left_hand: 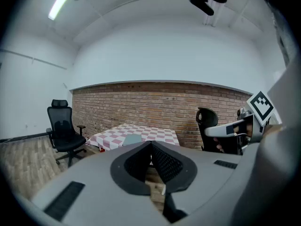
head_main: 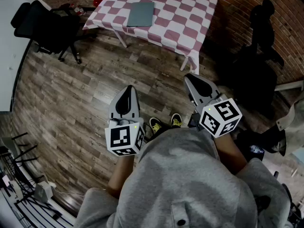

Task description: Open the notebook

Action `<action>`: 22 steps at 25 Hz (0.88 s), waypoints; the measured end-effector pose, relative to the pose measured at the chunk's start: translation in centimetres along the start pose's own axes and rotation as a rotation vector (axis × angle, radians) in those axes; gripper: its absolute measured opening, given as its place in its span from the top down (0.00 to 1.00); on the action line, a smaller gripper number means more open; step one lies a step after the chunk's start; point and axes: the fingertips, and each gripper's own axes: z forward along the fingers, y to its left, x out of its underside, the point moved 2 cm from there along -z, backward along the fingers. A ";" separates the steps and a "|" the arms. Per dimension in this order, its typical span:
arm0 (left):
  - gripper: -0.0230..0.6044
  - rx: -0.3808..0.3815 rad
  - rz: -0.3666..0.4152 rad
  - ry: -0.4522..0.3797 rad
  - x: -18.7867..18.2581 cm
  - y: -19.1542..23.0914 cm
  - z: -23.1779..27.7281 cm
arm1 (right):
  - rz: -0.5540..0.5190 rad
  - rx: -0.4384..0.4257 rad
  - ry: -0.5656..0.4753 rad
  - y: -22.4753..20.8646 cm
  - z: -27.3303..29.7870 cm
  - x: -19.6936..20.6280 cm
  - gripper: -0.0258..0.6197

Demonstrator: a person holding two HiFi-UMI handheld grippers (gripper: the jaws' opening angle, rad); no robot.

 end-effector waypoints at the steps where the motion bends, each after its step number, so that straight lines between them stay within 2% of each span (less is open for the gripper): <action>1: 0.95 0.001 0.003 0.001 0.0 0.1 0.0 | 0.000 -0.001 0.002 0.1 0.1 0.0 0.89; 11: 0.95 0.013 -0.029 0.006 0.5 1.1 -0.5 | 0.029 0.021 0.014 0.7 0.2 0.6 0.89; 22: 0.95 0.017 -0.009 -0.004 0.9 3.4 -2.4 | 0.041 -0.005 0.006 3.9 1.4 1.2 0.89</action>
